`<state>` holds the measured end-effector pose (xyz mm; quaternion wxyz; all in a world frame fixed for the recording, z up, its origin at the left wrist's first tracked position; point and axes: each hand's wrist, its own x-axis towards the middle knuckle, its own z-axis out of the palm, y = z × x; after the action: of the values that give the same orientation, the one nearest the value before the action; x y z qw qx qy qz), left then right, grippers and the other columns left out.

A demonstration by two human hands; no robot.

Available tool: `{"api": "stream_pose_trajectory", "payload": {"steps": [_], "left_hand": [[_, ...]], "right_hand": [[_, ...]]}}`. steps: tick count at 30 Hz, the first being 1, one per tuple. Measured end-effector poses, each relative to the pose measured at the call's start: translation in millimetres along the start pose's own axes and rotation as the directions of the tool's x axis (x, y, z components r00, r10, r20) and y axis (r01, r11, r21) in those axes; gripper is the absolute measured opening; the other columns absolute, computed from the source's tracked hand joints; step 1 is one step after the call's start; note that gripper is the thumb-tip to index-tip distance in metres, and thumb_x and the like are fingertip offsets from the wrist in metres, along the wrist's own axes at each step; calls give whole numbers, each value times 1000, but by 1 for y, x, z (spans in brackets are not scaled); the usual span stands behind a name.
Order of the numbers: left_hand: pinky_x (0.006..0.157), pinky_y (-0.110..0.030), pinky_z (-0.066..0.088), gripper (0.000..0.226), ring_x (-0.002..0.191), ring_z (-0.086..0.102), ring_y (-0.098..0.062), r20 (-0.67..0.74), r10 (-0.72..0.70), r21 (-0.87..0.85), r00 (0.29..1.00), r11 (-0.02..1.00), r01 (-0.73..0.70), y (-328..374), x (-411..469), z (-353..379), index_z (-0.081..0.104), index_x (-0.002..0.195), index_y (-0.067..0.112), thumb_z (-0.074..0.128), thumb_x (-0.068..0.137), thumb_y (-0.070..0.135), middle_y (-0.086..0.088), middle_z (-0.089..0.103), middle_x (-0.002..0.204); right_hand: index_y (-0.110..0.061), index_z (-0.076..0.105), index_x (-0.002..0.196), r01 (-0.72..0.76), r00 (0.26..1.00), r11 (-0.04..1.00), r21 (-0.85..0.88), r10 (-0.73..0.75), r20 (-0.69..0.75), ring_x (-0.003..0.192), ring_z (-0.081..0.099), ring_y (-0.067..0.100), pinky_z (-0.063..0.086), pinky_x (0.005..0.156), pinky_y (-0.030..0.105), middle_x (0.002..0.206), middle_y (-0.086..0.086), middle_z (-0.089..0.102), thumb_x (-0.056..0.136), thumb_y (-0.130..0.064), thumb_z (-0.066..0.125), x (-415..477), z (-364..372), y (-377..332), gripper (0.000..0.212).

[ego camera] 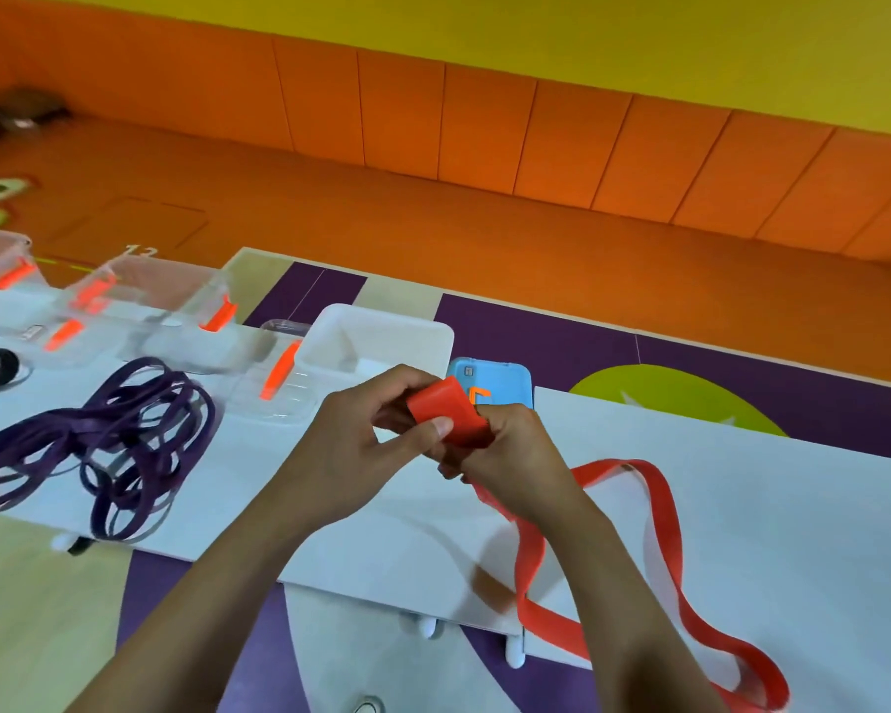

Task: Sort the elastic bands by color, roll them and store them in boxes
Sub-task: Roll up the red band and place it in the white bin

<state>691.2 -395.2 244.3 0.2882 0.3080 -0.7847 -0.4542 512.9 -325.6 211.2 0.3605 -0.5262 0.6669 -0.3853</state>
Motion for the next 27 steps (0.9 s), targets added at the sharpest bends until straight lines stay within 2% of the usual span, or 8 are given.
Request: {"api": "stream_pose_trajectory", "payload": {"steps": [3, 7, 9, 13, 17, 20, 24, 27], "left_hand": [[82, -11, 51, 13, 94, 69, -8, 13, 28, 43, 1000, 999, -29, 3, 0, -3, 68, 109, 26, 68, 97, 22, 14, 71, 97], [81, -12, 51, 14, 94, 69, -10, 58, 33, 14, 998, 999, -33, 4, -2, -3, 71, 108, 26, 65, 98, 17, 14, 72, 94], [83, -16, 53, 14, 96, 69, -10, 51, 26, -16, 998, 1000, -26, 3, -2, -4, 72, 107, 26, 65, 98, 18, 13, 73, 96], [88, -26, 56, 16, 100, 71, -14, -56, 21, -55, 998, 998, -24, -4, -2, -3, 74, 110, 23, 67, 97, 21, 10, 75, 101], [71, -18, 53, 22, 93, 70, -6, -286, 126, 176, 950, 981, -78, -17, -5, 9, 75, 118, 29, 69, 96, 27, 18, 76, 108], [79, -19, 53, 29, 93, 70, -8, -333, 333, 442, 882, 882, -166, -31, -5, 22, 75, 121, 22, 60, 96, 26, 8, 77, 111], [85, -24, 57, 31, 97, 73, -12, -327, 437, 533, 838, 818, -219, -35, -7, 39, 76, 120, 14, 57, 97, 23, 3, 76, 115], [91, -19, 54, 33, 102, 72, -12, -275, 443, 546, 853, 802, -240, -42, -4, 43, 73, 125, 14, 69, 92, 9, 4, 74, 121]], "right_hand": [[-24, 79, 98, -36, 983, 999, 36, 29, 183, 87, 75, 15, 62, 85, 40, 94, -8, 79, 84, -28, 83, -3, -14, -1, 15], [-14, 75, 115, -142, 904, 985, 101, 88, 418, 100, 76, 20, 59, 95, 39, 115, -8, 77, 96, -23, 71, 1, -25, 4, 21], [-11, 74, 116, -178, 875, 976, 127, 98, 474, 96, 76, 23, 59, 91, 34, 113, 0, 78, 102, -19, 61, 2, -21, 4, 21], [0, 66, 105, -244, 861, 890, 384, 17, 509, 93, 73, 33, 56, 90, 36, 99, 21, 74, 107, -17, 50, -3, -8, 8, 24], [-16, 61, 117, -273, 912, 806, 526, 42, 409, 67, 66, 32, 55, 71, 37, 86, 20, 69, 105, -37, 51, -19, 6, -1, 26], [-33, 60, 108, -234, 953, 800, 553, 77, 291, 59, 58, 29, 50, 61, 34, 80, 16, 66, 94, -57, 58, -34, 18, -23, 28], [-17, 59, 100, -196, 972, 833, 517, 235, -10, 51, 58, 25, 52, 53, 32, 66, 13, 66, 99, -55, 55, -29, 33, -31, 38], [-15, 56, 99, -176, 967, 860, 478, 243, -80, 49, 58, 26, 51, 50, 29, 63, 12, 66, 104, -48, 48, -28, 35, -22, 34]]}}
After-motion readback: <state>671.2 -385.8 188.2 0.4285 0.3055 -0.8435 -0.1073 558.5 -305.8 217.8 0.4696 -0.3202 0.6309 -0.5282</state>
